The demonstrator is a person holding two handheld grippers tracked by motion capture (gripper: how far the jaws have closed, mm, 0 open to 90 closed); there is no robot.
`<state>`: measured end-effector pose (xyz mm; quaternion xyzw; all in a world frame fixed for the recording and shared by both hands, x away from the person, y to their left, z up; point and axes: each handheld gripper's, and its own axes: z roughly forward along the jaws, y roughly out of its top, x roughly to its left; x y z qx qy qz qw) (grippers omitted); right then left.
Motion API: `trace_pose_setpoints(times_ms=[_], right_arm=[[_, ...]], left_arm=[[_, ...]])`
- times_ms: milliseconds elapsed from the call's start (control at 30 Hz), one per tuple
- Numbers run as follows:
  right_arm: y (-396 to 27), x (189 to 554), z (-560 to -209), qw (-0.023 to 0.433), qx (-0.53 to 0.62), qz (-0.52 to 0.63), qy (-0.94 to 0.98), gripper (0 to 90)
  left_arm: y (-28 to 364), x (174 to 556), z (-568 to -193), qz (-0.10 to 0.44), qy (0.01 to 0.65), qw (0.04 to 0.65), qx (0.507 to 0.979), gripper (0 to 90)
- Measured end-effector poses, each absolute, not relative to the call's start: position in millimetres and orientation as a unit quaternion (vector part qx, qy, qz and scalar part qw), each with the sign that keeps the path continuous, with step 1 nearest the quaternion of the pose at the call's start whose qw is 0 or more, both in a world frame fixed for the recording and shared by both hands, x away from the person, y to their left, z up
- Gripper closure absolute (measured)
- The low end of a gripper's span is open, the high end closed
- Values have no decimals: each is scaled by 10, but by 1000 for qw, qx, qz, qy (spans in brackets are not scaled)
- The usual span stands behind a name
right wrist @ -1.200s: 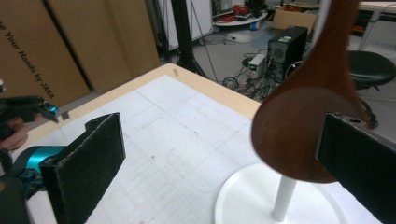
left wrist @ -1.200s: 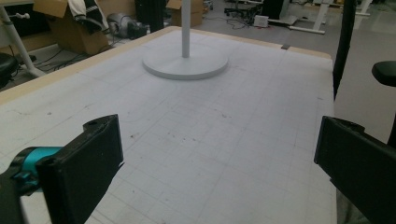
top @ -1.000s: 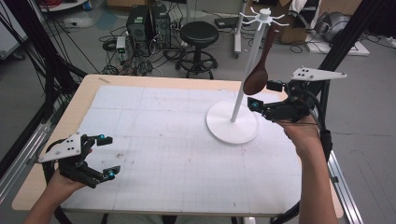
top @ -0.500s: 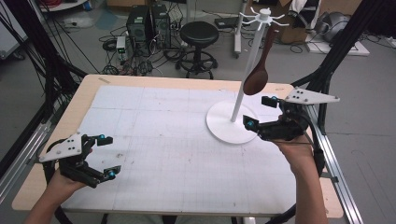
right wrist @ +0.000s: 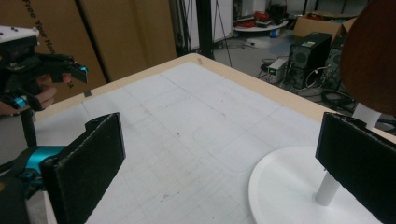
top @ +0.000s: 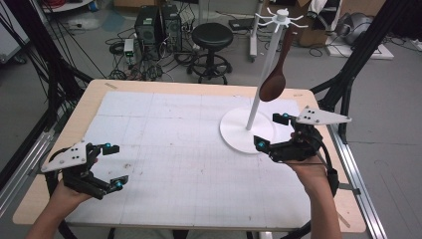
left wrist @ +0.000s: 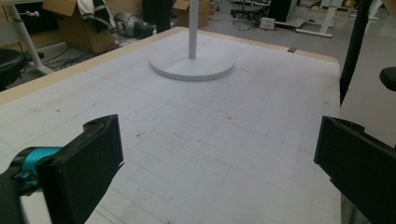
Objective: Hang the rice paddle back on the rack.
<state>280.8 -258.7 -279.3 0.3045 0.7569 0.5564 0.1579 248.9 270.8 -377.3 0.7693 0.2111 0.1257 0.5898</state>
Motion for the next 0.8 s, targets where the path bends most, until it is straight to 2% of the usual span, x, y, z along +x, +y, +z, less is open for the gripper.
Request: trace_pose_setpoints(times_ms=[333,800], right_arm=[[-2525,2747,-2862,166,290,548,767,1],[-2486,2735,-3169,146,283,532,785,1]], left_arm=[[2709,2491,-3762,126,214,591,768,17],[2722,2517,-3760,127,220,591,766,18]])
